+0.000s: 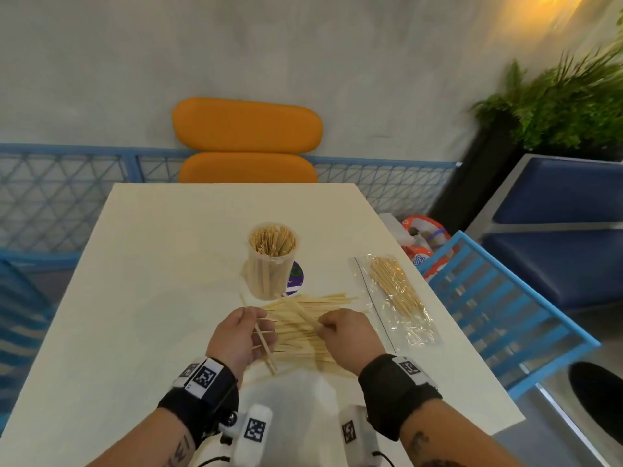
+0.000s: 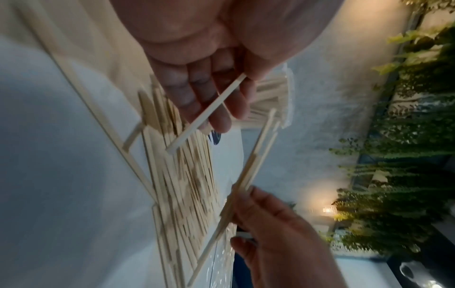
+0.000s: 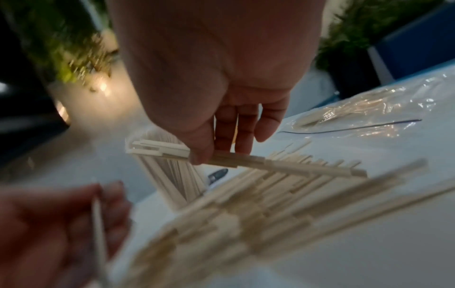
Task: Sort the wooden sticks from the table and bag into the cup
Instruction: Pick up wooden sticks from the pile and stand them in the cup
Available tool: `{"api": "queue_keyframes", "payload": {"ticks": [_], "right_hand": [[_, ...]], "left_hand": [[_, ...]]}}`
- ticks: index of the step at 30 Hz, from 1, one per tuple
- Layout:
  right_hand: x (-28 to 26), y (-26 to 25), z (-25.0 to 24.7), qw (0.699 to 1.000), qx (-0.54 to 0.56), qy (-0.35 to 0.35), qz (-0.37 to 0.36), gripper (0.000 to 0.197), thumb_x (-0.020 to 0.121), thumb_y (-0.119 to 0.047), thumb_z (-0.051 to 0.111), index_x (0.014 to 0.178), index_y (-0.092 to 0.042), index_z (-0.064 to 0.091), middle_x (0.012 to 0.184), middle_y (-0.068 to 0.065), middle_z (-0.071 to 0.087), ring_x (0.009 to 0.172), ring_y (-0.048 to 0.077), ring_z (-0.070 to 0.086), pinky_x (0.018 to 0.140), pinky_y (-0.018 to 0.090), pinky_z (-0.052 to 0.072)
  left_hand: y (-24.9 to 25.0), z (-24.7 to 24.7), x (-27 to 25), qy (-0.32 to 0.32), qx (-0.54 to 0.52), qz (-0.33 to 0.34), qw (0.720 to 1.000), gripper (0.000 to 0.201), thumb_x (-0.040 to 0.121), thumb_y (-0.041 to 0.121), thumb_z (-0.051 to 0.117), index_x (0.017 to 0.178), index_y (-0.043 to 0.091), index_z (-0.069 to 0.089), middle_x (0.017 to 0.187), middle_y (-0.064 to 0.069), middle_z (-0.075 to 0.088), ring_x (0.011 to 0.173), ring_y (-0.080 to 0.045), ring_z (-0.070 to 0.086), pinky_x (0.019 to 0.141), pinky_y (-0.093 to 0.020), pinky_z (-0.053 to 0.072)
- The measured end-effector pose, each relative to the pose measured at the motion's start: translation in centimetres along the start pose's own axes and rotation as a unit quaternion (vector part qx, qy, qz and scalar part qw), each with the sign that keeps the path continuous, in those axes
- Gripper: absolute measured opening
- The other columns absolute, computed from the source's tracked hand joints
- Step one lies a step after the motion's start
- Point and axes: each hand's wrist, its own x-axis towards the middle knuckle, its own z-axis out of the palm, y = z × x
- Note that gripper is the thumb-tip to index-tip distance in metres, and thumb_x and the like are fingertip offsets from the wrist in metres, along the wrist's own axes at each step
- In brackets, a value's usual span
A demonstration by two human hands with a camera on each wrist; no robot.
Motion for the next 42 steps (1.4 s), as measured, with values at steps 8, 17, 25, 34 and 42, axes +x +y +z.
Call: {"api": "queue_keyframes", "payload": {"ticks": [8, 17, 25, 34, 42], "right_hand": [[-0.1, -1.2, -1.5, 0.973, 0.23, -0.018, 0.029, 0.018, 0.089, -0.021, 0.067, 0.087, -0.005, 0.075, 0.086, 0.012, 0.072, 0.073, 0.011, 0.06, 0.079, 0.034, 0.053], [0.4, -2.0, -1.1, 0.977, 0.208, 0.036, 0.025, 0.01, 0.086, -0.023, 0.071, 0.084, -0.024, 0.08, 0.062, -0.017, 0.067, 0.059, -0.007, 0.06, 0.067, 0.018, 0.052], [0.8, -3.4, -4.1, 0.971, 0.212, 0.113, -0.02, 0.016, 0.089, -0.032, 0.071, 0.104, -0.025, 0.07, 0.092, -0.011, 0.069, 0.077, 0.001, 0.061, 0.067, 0.01, 0.044], [2.9, -6.0, -5.7, 0.982, 0.172, 0.046, -0.064, 0.034, 0.104, -0.034, 0.043, 0.133, -0.024, 0.058, 0.121, -0.003, 0.068, 0.1, 0.009, 0.064, 0.089, 0.035, 0.056], [1.2, -4.7, -6.1, 0.983, 0.15, -0.04, -0.094, 0.032, 0.105, -0.037, 0.043, 0.117, -0.021, 0.068, 0.089, -0.001, 0.071, 0.08, 0.011, 0.064, 0.082, 0.03, 0.053]], "left_hand": [[-0.3, 5.6, -0.7, -0.095, -0.013, -0.011, 0.995, 0.026, 0.106, 0.024, 0.046, 0.109, 0.015, 0.07, 0.104, -0.009, 0.076, 0.088, -0.02, 0.073, 0.067, -0.033, 0.058], [0.2, 7.6, -0.8, -0.131, -0.028, -0.015, 0.991, 0.029, 0.108, 0.026, 0.038, 0.107, 0.01, 0.063, 0.104, -0.013, 0.07, 0.088, -0.019, 0.065, 0.065, -0.031, 0.052], [1.3, 6.2, 0.3, -0.127, 0.038, 0.041, 0.99, 0.022, 0.107, 0.02, 0.039, 0.101, 0.008, 0.057, 0.076, -0.007, 0.059, 0.056, -0.016, 0.045, 0.059, -0.032, 0.043], [1.9, 6.7, -1.4, -0.209, 0.149, 0.084, 0.963, 0.024, 0.106, 0.014, 0.042, 0.083, 0.015, 0.048, 0.061, 0.002, 0.042, 0.053, -0.013, 0.035, 0.055, -0.029, 0.034], [1.8, 6.3, -0.8, -0.224, 0.153, 0.104, 0.957, 0.014, 0.102, 0.006, 0.043, 0.09, 0.008, 0.049, 0.061, 0.001, 0.042, 0.047, -0.01, 0.036, 0.052, -0.03, 0.033]]}}
